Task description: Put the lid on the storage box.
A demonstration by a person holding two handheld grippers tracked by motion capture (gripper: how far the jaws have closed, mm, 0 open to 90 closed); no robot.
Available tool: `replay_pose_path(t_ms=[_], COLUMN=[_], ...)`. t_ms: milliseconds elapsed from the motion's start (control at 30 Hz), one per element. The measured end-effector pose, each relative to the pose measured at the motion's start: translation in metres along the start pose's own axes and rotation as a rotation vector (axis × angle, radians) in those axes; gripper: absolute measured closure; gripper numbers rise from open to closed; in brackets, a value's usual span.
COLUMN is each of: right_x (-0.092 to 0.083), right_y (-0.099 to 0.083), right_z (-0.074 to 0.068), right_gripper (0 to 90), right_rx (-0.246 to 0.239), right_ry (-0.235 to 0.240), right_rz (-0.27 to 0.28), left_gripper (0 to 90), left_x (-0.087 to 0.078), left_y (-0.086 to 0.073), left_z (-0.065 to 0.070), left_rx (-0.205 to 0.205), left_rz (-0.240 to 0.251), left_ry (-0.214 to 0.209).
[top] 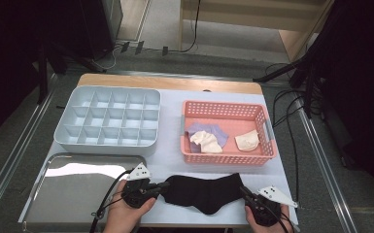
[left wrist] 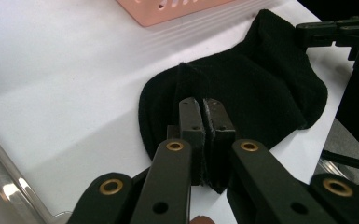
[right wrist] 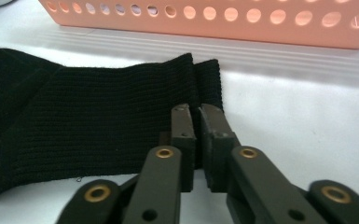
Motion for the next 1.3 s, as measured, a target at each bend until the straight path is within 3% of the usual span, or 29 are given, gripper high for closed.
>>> replay_pose_path(t_ms=[100,200,333,467,633,900,1133,1233,1300], right_x=[-0.004,-0.009,-0.018,-0.017,-0.015,-0.008,-0.010,-0.004,-0.003], right_y=[0.001,0.002,0.003,-0.001,0.000,-0.002,0.002,0.000,-0.001], right_z=[-0.001,0.002,0.008,0.013,0.010,0.012,0.012,0.010,0.011], right_gripper=[87.8,88.4,88.5,88.4,88.4,87.6,87.5,86.1,82.0], right_rx=[-0.001,0.038,0.068,0.093,0.079,0.081,0.066,0.070,0.072], right_ry=[-0.012,-0.002,-0.035,-0.043,-0.047,-0.047,-0.068,-0.054,-0.044], right_rz=[-0.002,0.030,0.070,0.037,0.046,0.046,0.095,0.058,0.068], left_gripper=[89.2,89.3,89.4,89.5,89.6,88.5,88.7,85.9,81.4], left_x=[-0.002,-0.004,-0.007,-0.005,-0.005,-0.003,-0.005,0.000,0.001], left_y=[0.001,0.003,0.006,0.009,0.008,0.006,0.007,0.004,0.003], left_z=[-0.001,-0.002,-0.004,-0.008,-0.015,-0.016,-0.014,-0.015,-0.015], left_rx=[-0.002,-0.013,-0.024,-0.036,-0.051,-0.056,-0.059,-0.057,-0.048], left_rz=[0.009,0.022,0.044,0.042,0.026,0.008,0.020,-0.010,-0.008], left_ry=[0.000,-0.006,-0.005,0.017,0.037,0.011,-0.007,0.001,0.010])
Point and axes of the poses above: each handheld gripper's, and its own axes: x roughly forward along the jaws, y roughly out of its top, z roughly to its right, the point moved 1 cm from there along x, roughly forward along the jaws, and after that the axes turned 14 degrees about -x, right-handed, at the moved point
